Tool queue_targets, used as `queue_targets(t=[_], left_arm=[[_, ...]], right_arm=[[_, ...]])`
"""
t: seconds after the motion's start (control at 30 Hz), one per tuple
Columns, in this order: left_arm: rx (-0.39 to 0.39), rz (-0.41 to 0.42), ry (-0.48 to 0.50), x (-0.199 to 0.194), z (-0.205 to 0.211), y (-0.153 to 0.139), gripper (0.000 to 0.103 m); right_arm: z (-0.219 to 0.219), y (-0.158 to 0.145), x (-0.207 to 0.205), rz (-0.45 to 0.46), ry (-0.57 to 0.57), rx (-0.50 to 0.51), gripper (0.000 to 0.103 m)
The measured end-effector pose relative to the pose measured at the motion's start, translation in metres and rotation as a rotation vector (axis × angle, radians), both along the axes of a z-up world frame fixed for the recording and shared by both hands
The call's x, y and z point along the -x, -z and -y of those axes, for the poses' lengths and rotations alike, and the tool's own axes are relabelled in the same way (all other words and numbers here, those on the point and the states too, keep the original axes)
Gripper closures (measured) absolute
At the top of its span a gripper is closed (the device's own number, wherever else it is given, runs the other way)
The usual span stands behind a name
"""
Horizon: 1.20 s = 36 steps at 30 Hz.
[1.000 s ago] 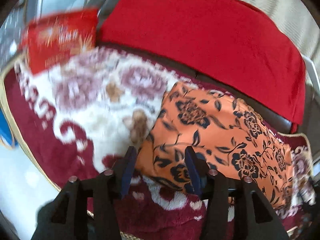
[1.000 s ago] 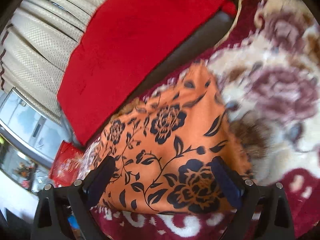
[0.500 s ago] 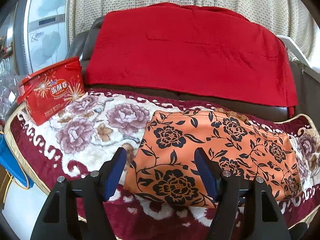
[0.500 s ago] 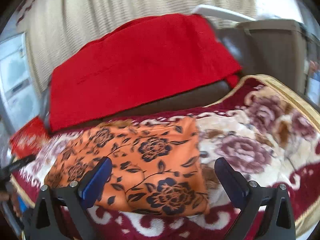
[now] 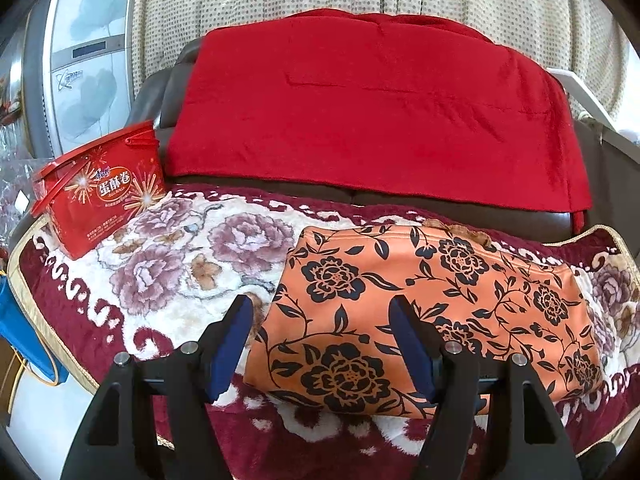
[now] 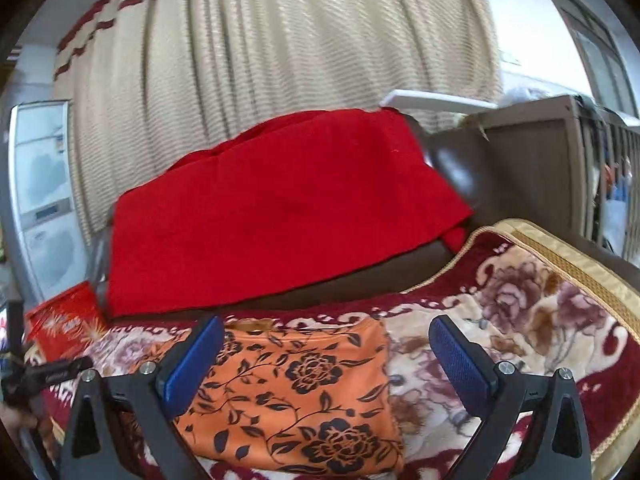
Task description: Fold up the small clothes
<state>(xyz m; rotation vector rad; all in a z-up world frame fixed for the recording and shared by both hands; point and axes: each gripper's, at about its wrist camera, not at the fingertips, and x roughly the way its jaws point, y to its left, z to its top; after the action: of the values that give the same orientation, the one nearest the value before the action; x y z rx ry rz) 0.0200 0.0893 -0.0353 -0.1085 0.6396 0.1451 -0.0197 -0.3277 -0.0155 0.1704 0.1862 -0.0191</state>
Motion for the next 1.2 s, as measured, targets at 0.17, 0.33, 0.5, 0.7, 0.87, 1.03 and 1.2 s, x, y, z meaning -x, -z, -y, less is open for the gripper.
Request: queue_targets(t=[0.17,0.33,0.5,0.7,0.87,1.03,1.2], left_arm=[[0.030,-0.032,0.020,-0.006,0.005,0.010,0.032],[0.056,-0.085,0.081,-0.012,0.022,0.029,0.032],[0.039,-0.126,0.152,-0.017,0.049,0.043,0.032],[0.002,-0.148,0.202,-0.031,0.080,0.048,0.032],[0.003,-0.136,0.206,-0.039,0.091,0.043,0.032],[-0.004,-0.133,0.209,-0.045,0.094,0.044,0.032],[-0.011,-0.149,0.200,-0.049,0.092,0.050,0.032]], right_arm=[[0.022,0.020,-0.012,-0.175,-0.073,-0.198,0.000],[0.061,0.078,-0.013,-0.343,-0.055,-0.511,0.000],[0.094,0.129,-0.011,-0.444,-0.062,-0.788,0.000],[0.111,0.162,-0.025,-0.477,-0.050,-1.016,0.000],[0.106,0.166,-0.043,-0.504,-0.084,-1.062,0.000],[0.102,0.162,-0.060,-0.459,-0.100,-1.064,0.003],[0.101,0.172,-0.074,-0.476,-0.071,-1.048,0.003]])
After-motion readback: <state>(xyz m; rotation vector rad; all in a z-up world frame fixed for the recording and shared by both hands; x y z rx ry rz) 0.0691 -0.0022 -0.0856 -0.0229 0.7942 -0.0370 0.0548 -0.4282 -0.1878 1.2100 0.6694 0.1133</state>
